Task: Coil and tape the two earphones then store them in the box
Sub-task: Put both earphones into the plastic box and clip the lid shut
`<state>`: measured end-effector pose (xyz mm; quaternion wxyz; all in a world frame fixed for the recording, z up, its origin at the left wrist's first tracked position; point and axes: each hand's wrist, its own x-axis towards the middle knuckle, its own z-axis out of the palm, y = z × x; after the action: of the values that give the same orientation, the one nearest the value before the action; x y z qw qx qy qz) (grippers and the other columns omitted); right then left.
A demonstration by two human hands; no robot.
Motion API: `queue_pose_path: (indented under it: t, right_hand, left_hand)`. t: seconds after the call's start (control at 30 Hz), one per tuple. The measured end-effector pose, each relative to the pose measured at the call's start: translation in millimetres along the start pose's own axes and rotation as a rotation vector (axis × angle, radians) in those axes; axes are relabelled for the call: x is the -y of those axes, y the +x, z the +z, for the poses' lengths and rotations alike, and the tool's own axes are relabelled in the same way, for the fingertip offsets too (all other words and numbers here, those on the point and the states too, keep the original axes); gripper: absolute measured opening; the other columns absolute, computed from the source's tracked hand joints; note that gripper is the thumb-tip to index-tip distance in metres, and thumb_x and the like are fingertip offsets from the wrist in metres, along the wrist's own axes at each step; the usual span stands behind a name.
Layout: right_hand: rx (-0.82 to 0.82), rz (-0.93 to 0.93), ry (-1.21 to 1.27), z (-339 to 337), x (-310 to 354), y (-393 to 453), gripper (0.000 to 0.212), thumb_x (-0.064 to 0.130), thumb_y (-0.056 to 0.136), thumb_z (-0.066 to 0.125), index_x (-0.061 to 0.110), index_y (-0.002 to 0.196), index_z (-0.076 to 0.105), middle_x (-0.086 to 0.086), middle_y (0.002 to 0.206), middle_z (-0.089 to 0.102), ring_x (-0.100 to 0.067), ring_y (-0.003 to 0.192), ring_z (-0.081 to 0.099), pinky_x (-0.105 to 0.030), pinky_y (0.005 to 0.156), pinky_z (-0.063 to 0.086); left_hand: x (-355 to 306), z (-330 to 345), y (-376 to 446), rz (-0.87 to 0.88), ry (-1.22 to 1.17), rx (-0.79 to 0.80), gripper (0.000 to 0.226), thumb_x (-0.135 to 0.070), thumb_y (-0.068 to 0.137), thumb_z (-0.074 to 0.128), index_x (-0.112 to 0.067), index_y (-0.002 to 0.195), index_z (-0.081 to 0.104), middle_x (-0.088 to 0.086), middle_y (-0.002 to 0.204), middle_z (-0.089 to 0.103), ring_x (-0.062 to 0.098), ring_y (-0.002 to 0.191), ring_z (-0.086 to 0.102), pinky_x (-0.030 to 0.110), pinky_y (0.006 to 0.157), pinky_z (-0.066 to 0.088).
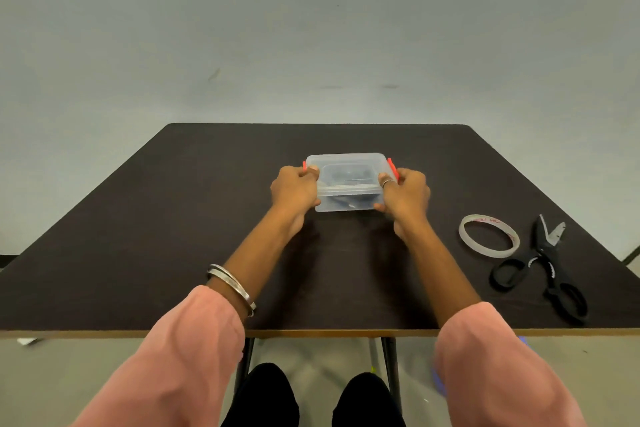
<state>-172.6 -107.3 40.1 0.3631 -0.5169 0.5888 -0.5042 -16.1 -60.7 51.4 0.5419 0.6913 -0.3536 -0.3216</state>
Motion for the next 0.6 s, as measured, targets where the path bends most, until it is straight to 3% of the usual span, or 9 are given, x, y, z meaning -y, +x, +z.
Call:
queue_pose_path:
  t: [0.07,0.17,0.3,0.37,0.47,0.6]
  right_hand:
    - [-0.083,0.000,0.081,-18.6,2.9,12.7,0.015,0.015,0.093,0.059,0.010,0.106,0.063,-0.005,0.099,0.061,-0.013,0.069,0.061,-0.032,0.056,0.060]
    - [-0.179,-0.002,0.133,-54.7,5.6,38.7,0.021,0.012,0.092,0.060,0.006,0.112,0.063,-0.003,0.098,0.062,-0.015,0.073,0.063,-0.036,0.064,0.061]
    - [-0.272,0.033,0.154,-107.6,-0.1,78.0,0.028,0.011,0.089,0.065,0.001,0.115,0.063,-0.007,0.106,0.062,-0.019,0.081,0.064,-0.029,0.061,0.061]
    - [-0.300,0.049,0.120,-129.5,-5.4,92.5,0.028,0.012,0.088,0.067,0.002,0.113,0.063,-0.005,0.104,0.060,-0.021,0.086,0.063,-0.026,0.064,0.059]
    - [-0.330,0.090,0.102,-152.6,-18.0,112.3,0.030,0.013,0.087,0.067,0.003,0.115,0.062,-0.007,0.108,0.059,-0.023,0.089,0.060,-0.032,0.075,0.059]
    - [-0.363,0.142,0.087,-171.4,-36.5,135.2,0.037,0.014,0.085,0.069,0.005,0.120,0.061,-0.009,0.120,0.059,-0.026,0.092,0.061,-0.025,0.063,0.057]
  left_hand:
    - [-12.2,18.3,-5.3,-0.009,-0.162,0.145,0.037,-0.036,0.098,0.048,-0.005,0.103,0.068,0.004,0.099,0.067,0.019,0.086,0.064,0.036,0.083,0.058]
    - [-35.8,45.5,-16.1,-0.100,-0.432,0.370,0.043,-0.043,0.100,0.042,-0.008,0.102,0.066,0.005,0.092,0.068,0.016,0.084,0.065,0.030,0.081,0.056]
    - [-52.4,89.9,-16.5,-0.276,-0.589,0.580,0.070,-0.066,0.090,0.037,-0.006,0.119,0.058,0.011,0.108,0.063,0.030,0.106,0.059,0.039,0.094,0.050]
    - [-54.6,114.5,-16.1,-0.335,-0.615,0.649,0.083,-0.071,0.088,0.032,-0.004,0.132,0.051,0.010,0.113,0.061,0.034,0.116,0.054,0.038,0.091,0.049]
    - [-57.5,146.9,-20.4,-0.365,-0.609,0.701,0.088,-0.074,0.087,0.023,-0.007,0.138,0.047,0.011,0.138,0.051,0.035,0.127,0.046,0.037,0.095,0.041]
    - [-56.6,180.2,-19.0,-0.385,-0.589,0.730,0.090,-0.077,0.085,0.022,-0.011,0.143,0.042,0.010,0.150,0.041,0.036,0.138,0.034,0.042,0.114,0.027]
